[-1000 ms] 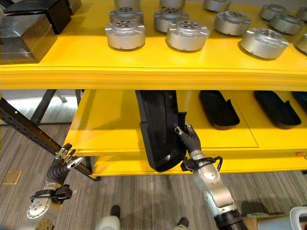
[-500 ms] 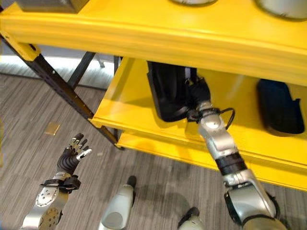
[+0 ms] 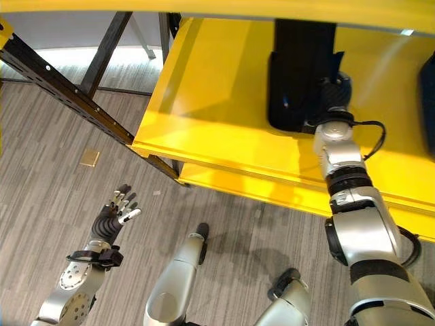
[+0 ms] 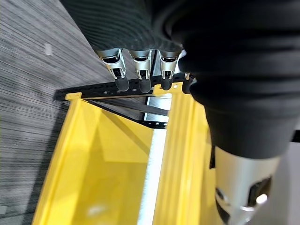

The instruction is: Move parts from the plastic box to the shelf.

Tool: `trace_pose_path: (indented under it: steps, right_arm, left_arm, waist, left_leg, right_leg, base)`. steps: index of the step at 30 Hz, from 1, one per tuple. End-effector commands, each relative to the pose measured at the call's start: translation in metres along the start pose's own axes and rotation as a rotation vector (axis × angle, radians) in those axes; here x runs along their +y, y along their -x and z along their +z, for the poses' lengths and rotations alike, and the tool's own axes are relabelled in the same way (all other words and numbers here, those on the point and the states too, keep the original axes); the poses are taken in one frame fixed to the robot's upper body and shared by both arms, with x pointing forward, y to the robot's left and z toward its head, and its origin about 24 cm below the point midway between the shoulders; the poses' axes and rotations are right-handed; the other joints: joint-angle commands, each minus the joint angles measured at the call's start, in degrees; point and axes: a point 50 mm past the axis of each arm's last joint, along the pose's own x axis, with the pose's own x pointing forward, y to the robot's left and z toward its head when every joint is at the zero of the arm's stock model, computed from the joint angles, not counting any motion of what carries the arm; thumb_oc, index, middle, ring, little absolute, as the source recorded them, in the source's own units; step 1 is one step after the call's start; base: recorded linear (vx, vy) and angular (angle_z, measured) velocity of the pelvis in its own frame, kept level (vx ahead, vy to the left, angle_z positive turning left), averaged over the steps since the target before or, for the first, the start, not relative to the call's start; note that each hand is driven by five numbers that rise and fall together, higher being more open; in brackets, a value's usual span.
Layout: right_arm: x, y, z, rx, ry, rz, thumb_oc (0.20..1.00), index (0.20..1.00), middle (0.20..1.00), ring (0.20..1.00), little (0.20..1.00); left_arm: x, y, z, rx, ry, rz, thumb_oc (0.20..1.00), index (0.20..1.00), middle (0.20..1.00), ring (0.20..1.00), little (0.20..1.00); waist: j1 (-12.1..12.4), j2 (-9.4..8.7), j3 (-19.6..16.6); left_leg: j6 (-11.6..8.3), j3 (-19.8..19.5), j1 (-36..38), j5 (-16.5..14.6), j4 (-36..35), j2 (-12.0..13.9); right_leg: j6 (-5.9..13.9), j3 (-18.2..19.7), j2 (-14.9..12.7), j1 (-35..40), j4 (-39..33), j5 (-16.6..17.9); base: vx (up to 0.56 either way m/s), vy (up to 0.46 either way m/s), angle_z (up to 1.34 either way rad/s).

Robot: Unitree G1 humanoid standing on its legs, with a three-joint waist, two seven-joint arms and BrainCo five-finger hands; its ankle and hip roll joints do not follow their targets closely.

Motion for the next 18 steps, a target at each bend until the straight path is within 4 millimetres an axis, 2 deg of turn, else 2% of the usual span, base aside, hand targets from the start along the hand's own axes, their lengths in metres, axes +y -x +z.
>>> trace_pose_path:
  steps: [1, 3, 10, 18]
  right_arm:
    - [-0.006, -0.009, 0.062, -0.220, 0.000, -0.023, 0.200, 0.200, 0.200, 0.200, 0.200]
    - [-0.017, -0.013, 0.064, -0.219, 0.062, -0.057, 0.200, 0.200, 0.200, 0.200, 0.200]
    - [-0.021, -0.017, 0.065, -0.207, 0.126, -0.062, 0.200, 0.200, 0.200, 0.200, 0.200]
    - [-0.028, -0.020, 0.065, -0.199, 0.218, -0.067, 0.200, 0.200, 0.200, 0.200, 0.200]
  left_arm:
    - [0.000, 0.001, 0.029, -0.143, -0.022, -0.032, 1.000, 1.000, 1.000, 1.000, 1.000]
    - [-0.003, -0.003, 0.034, -0.167, -0.031, -0.047, 1.000, 1.000, 1.000, 1.000, 1.000]
    - [-0.007, -0.008, 0.038, -0.190, -0.032, -0.056, 1.000, 1.000, 1.000, 1.000, 1.000]
    - [-0.010, -0.012, 0.041, -0.211, -0.026, -0.053, 1.000, 1.000, 1.000, 1.000, 1.000]
  waist:
    - [-0.7, -0.31, -2.8]
    - [-1.2, -0.11, -2.0]
    - [-1.9, 0.15, -1.2]
    - [-3.3, -0.48, -0.3]
  left_leg:
    - [2.10, 0.6, -0.9, -0.1, -0.1, -1.2]
    - [2.20, 0.7, -1.9, 0.1, 0.2, -1.5]
    - [2.35, 0.9, -2.1, 0.2, 0.2, -1.8]
    - [2.36, 1.1, -1.8, 0.0, 0.3, -1.7]
  right_leg:
    - [-2.22, 1.6, 4.1, 4.1, 6.8, -6.0]
    - [-2.26, 1.6, 3.8, 3.3, 7.1, -6.1]
    - [-2.47, 2.0, 3.5, 2.4, 8.0, -6.5]
    - [-2.57, 2.5, 3.6, 2.2, 8.1, -6.5]
  base:
    - [-0.02, -0.011, -0.07]
    - [0.00, 0.000, 0.00]
    - [0.00, 0.000, 0.00]
    - [0.00, 0.000, 0.00]
